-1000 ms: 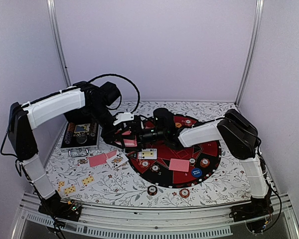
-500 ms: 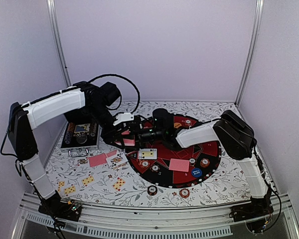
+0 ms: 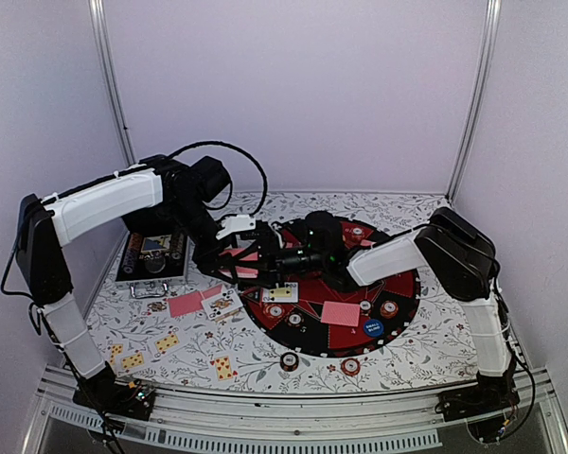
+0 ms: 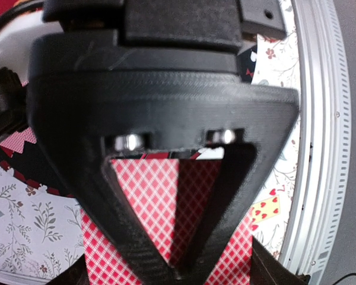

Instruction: Distribute texas hold em gaming equipment

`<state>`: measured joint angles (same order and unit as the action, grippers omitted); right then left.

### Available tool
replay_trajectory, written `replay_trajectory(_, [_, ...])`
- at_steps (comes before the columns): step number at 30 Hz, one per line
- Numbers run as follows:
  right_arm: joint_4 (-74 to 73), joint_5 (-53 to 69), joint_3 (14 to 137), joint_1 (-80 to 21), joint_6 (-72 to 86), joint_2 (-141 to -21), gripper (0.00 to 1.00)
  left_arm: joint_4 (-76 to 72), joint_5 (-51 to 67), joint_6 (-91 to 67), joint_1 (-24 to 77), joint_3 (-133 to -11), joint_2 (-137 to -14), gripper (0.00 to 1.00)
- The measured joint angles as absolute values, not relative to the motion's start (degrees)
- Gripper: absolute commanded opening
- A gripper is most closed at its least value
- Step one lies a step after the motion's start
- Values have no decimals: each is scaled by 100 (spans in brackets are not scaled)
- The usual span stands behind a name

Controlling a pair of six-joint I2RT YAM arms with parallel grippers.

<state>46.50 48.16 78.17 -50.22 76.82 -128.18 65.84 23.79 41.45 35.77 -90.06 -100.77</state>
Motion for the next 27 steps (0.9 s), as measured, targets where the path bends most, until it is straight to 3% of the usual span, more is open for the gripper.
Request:
replay_trajectory(21, [4525,4812,7271,-4779,7564,-12363,49,6552,2349,4147,3577,-9006,-10077,29])
replay_trajectory(27, [4388,4810,7122,-4703,7476,-12162,39,6545,2353,4145,3575,-9006,-10077,29])
